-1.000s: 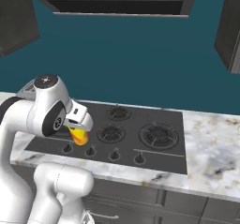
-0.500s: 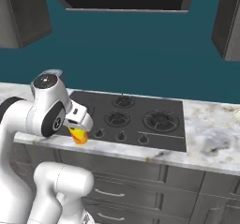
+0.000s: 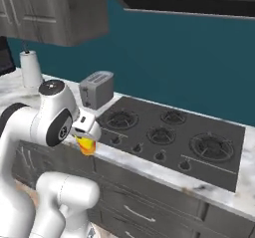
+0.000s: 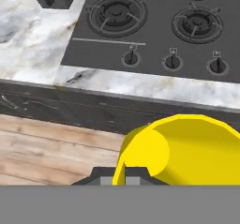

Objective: Pick the cup and bowl from the counter and place them on the counter next to the sink.

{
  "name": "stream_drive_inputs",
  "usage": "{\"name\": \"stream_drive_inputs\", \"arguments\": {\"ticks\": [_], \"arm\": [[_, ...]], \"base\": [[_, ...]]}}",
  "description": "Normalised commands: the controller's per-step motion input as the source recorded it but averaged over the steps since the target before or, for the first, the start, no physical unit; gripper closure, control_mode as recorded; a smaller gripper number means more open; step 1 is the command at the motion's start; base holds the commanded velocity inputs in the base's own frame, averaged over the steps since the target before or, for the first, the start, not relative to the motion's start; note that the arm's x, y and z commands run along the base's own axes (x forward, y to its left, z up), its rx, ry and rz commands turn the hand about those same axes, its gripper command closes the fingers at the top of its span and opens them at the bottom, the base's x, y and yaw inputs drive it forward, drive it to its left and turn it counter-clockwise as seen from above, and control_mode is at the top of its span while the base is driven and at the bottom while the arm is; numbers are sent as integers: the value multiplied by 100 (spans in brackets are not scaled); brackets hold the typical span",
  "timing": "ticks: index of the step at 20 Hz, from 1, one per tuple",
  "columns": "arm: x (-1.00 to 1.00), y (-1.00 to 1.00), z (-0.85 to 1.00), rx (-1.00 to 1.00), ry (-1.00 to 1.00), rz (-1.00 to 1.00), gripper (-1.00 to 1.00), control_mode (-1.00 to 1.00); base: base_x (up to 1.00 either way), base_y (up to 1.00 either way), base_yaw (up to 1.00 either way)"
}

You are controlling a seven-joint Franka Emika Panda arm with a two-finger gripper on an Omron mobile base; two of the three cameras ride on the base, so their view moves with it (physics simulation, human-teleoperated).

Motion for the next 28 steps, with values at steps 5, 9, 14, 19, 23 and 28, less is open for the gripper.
{"name": "stream_drive_inputs", "arguments": {"ticks": [5,9,14,19,23,28], "arm": [[0,0,0,0,0,0,100,100],[0,0,0,0,0,0,100,100],[0,0,0,0,0,0,100,100],[0,0,0,0,0,0,100,100],[0,0,0,0,0,0,100,100],[0,0,0,0,0,0,100,100]], "base": [[-63,0,66],[-76,0,70],[-73,0,70],[-49,0,68],[-31,0,69],[-20,0,68]]}}
